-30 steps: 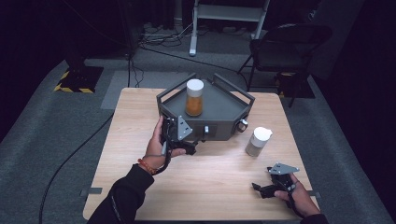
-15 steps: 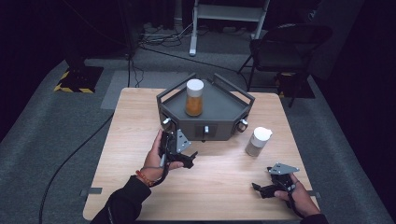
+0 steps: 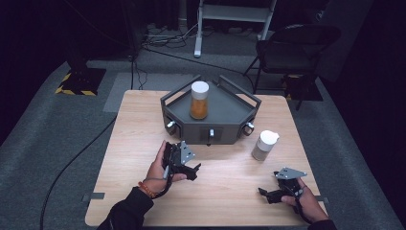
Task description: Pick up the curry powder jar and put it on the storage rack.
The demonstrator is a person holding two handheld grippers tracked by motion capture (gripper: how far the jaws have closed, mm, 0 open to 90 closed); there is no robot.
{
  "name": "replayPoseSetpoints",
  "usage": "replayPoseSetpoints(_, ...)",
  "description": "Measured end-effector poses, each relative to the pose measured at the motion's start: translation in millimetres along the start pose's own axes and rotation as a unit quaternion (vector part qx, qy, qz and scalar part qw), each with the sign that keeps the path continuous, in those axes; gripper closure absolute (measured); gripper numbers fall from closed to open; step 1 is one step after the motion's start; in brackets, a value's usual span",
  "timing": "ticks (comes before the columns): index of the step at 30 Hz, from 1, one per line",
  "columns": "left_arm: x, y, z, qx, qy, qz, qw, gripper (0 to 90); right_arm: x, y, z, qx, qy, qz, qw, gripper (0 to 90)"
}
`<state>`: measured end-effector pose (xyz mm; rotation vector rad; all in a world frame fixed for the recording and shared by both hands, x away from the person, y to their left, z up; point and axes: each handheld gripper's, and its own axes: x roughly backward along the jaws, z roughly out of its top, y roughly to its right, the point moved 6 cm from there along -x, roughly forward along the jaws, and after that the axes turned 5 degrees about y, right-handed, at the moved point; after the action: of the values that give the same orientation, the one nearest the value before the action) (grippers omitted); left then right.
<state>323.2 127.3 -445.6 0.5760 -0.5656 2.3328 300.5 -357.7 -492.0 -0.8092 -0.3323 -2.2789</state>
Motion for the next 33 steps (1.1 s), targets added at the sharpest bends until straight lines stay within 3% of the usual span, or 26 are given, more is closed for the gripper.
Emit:
replayPoseSetpoints(8, 3.3, -1.2, -14.7, -0.005, -0.020, 0.008, 0.9997, 1.2, 0.0, 0.0, 0.0, 0.000, 0.000, 0.000, 1.0000, 0.0)
replayPoseSetpoints(12, 4.4, -3.5, -22.2, 0.005, -0.027, 0.012, 0.9995, 1.2, 0.0, 0.0, 0.0, 0.000, 0.000, 0.000, 1.0000, 0.0)
replayPoseSetpoints(16, 6.4, -6.1, -29.3, 0.003, -0.038, 0.018, 0.9991, 1.3, 0.0, 0.0, 0.0, 0.000, 0.000, 0.000, 1.0000, 0.0)
replayPoseSetpoints(25, 9.3, -15.3, -47.0, 0.033, -0.055, 0.023, 0.9977, 1.5, 0.0, 0.0, 0.0, 0.000, 0.000, 0.000, 1.0000, 0.0)
replayPoseSetpoints(33, 12.5, -20.9, -60.6, 0.034, -0.081, 0.029, 0.9957, 1.6, 0.0, 0.0, 0.0, 0.000, 0.000, 0.000, 1.0000, 0.0)
